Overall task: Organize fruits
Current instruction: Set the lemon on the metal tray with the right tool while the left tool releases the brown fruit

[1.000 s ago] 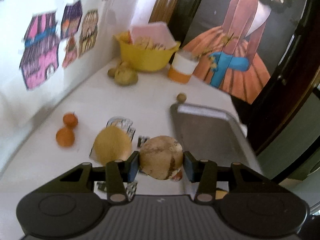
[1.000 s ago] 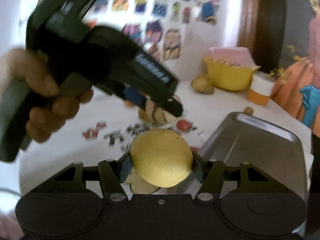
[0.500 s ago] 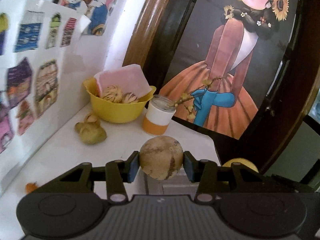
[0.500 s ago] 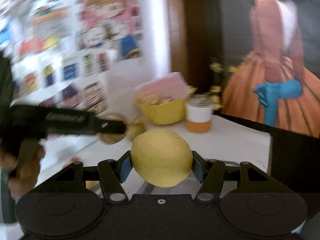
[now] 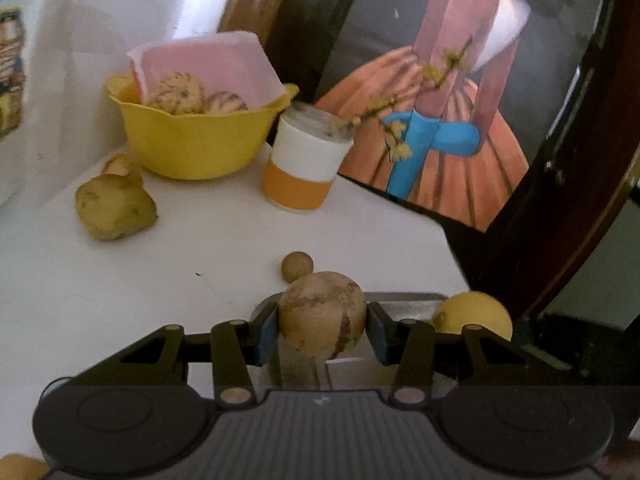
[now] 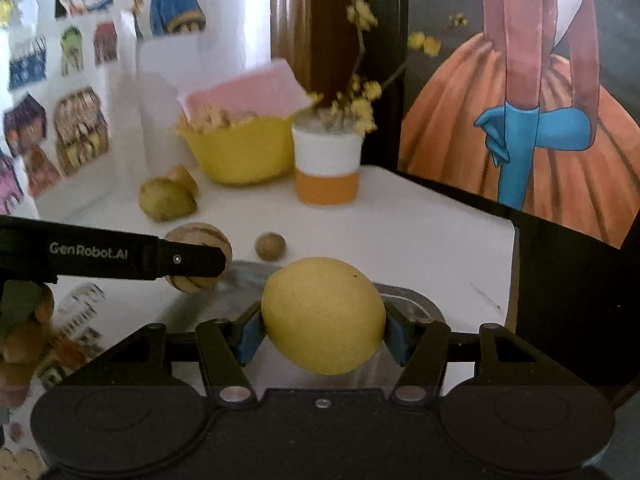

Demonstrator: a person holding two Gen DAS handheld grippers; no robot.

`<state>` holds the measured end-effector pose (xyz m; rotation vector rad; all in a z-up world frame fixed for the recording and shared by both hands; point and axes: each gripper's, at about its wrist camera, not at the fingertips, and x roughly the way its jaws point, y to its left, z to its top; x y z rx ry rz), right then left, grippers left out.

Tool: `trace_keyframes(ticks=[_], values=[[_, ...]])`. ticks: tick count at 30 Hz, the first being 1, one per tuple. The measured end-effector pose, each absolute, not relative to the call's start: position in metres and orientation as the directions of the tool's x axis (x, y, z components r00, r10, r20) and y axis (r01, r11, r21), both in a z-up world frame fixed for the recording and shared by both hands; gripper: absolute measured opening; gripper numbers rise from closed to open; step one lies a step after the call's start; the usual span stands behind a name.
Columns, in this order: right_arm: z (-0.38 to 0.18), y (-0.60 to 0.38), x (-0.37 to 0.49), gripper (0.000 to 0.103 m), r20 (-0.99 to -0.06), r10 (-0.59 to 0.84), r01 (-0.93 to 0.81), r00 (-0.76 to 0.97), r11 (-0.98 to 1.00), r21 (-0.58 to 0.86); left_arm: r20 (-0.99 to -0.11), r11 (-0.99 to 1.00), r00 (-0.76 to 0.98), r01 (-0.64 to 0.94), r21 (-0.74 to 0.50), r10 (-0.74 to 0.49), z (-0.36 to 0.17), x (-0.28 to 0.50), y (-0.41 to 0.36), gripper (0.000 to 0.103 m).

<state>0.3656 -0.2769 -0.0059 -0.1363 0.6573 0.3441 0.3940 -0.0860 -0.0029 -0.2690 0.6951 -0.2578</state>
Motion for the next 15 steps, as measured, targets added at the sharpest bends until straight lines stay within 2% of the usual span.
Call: trace_keyframes(ticks=[12, 15], values=[[-0.023, -0.279, 0.387, 0.062, -0.667, 0.270, -0.365, 0.694, 0.931, -0.003, -0.636, 0.961, 0.723, 0.157, -0.228, -0.269, -0.013, 0.403, -0.102, 0.051], [-0.025, -0.279, 0.386, 0.062, -0.668, 0.270, -0.366, 0.694, 0.930, -0.004, -0.642, 0.958, 0.713, 0.163, -0.238, -0.281, -0.014, 0.404, -0.103, 0.051]])
